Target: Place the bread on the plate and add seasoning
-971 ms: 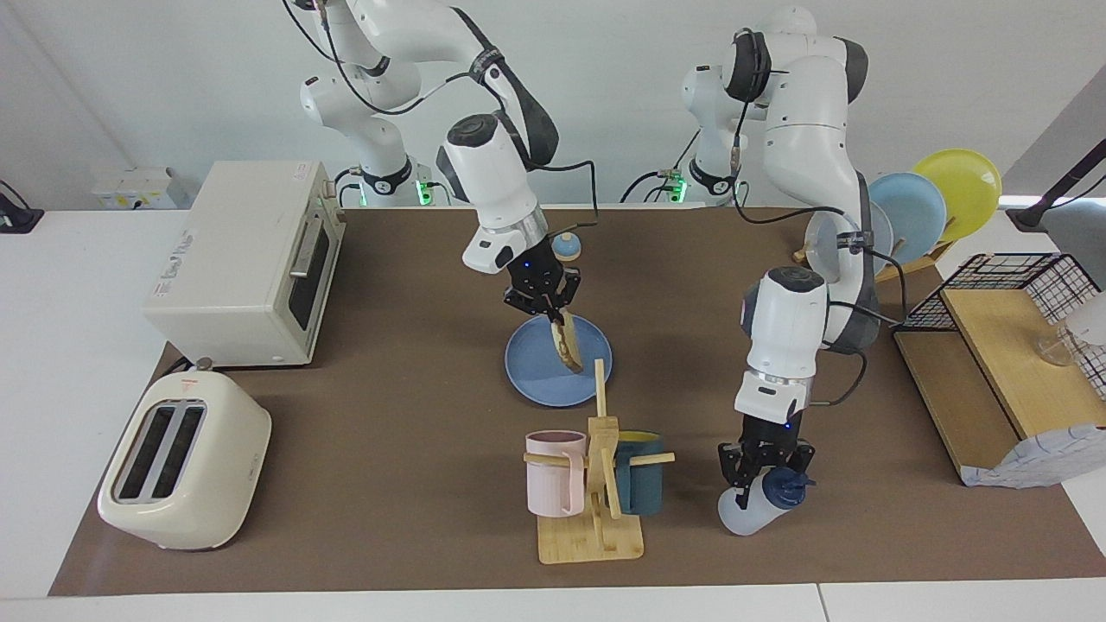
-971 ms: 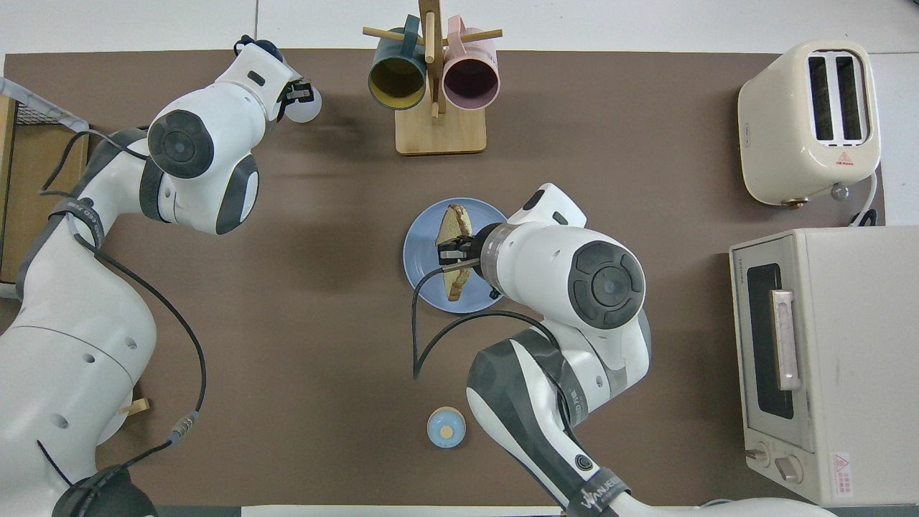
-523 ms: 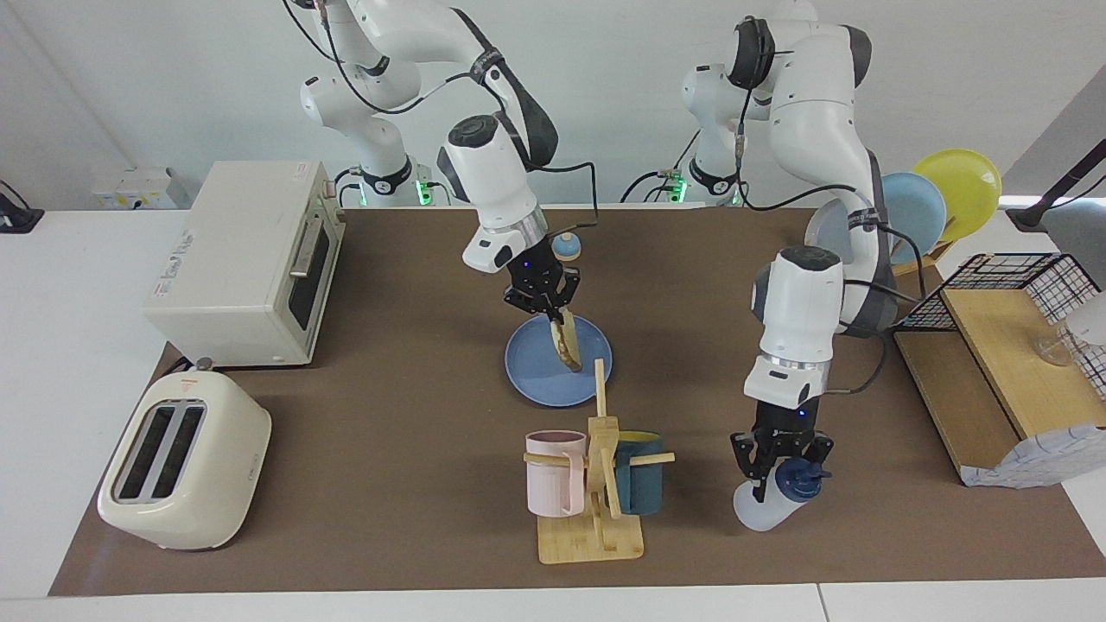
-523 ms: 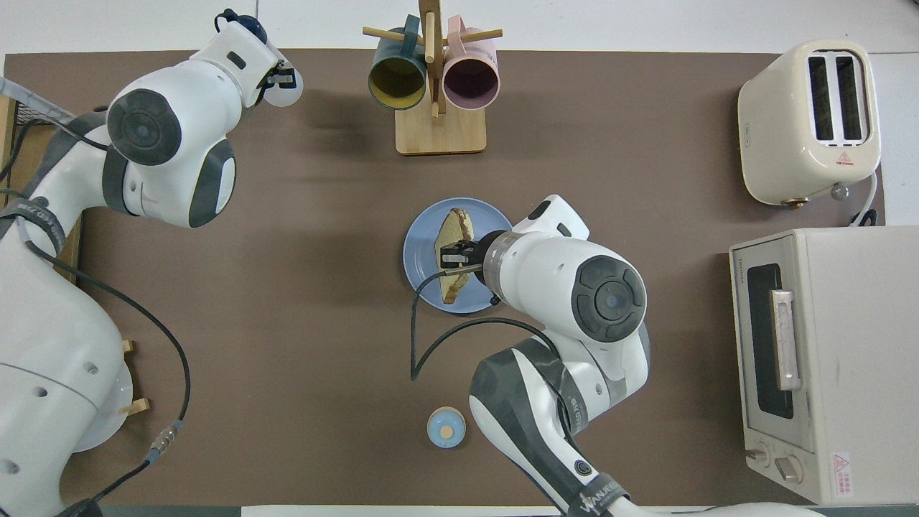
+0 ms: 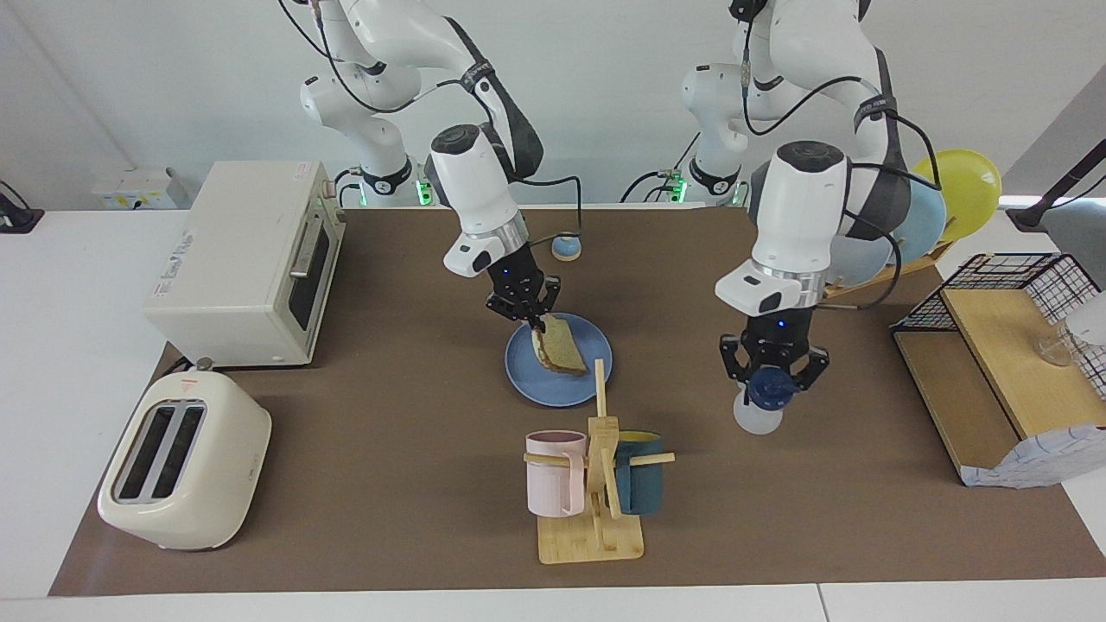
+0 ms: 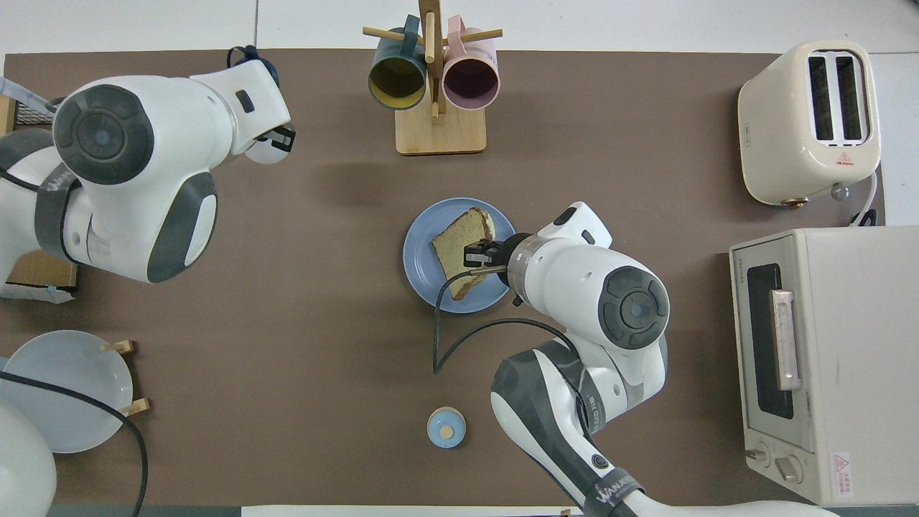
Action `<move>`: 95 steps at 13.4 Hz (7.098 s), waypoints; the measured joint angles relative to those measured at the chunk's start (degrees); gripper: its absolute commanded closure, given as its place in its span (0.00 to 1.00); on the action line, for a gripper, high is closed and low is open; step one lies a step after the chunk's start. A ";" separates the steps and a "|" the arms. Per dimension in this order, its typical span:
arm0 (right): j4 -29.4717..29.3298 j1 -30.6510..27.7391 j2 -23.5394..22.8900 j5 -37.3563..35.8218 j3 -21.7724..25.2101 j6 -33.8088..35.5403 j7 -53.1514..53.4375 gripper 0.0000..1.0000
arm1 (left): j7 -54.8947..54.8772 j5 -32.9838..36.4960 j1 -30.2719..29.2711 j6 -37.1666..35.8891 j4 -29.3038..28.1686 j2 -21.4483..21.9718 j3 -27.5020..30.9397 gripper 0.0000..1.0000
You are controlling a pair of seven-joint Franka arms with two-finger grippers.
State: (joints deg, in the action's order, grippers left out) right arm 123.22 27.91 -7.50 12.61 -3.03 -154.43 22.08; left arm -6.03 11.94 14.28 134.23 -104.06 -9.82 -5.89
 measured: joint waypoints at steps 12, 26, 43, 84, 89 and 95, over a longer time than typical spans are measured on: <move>0.88 -2.02 1.15 0.16 -0.02 1.85 6.29 0.00 | -39.58 -15.85 6.06 -24.42 -16.31 23.47 0.04 1.00; -29.97 -0.45 3.23 23.03 -0.52 42.36 10.44 0.00 | -47.85 -26.56 1.82 -35.22 -17.57 30.93 2.87 1.00; -31.55 9.26 2.10 15.38 -0.83 40.71 14.08 0.68 | -42.37 -24.24 5.93 -26.07 -21.06 28.68 -4.20 1.00; -28.34 -2.90 1.88 22.84 0.13 32.91 14.47 0.00 | -41.43 -19.16 6.14 -28.12 -20.72 28.56 -4.21 1.00; -30.91 -14.23 1.93 -0.13 0.48 47.23 -1.01 0.00 | -39.40 -11.51 6.13 -28.64 -19.57 28.35 -4.18 1.00; -37.71 -22.73 1.86 -18.08 0.66 62.89 -13.68 0.00 | -30.95 1.28 7.51 -35.28 -9.54 17.19 -8.59 1.00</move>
State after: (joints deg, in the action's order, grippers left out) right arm 85.51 5.18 -5.64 -5.47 -2.37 -91.54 8.39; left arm -36.99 13.22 21.78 98.94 -113.60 7.37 -14.48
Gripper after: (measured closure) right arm 0.000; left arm 0.590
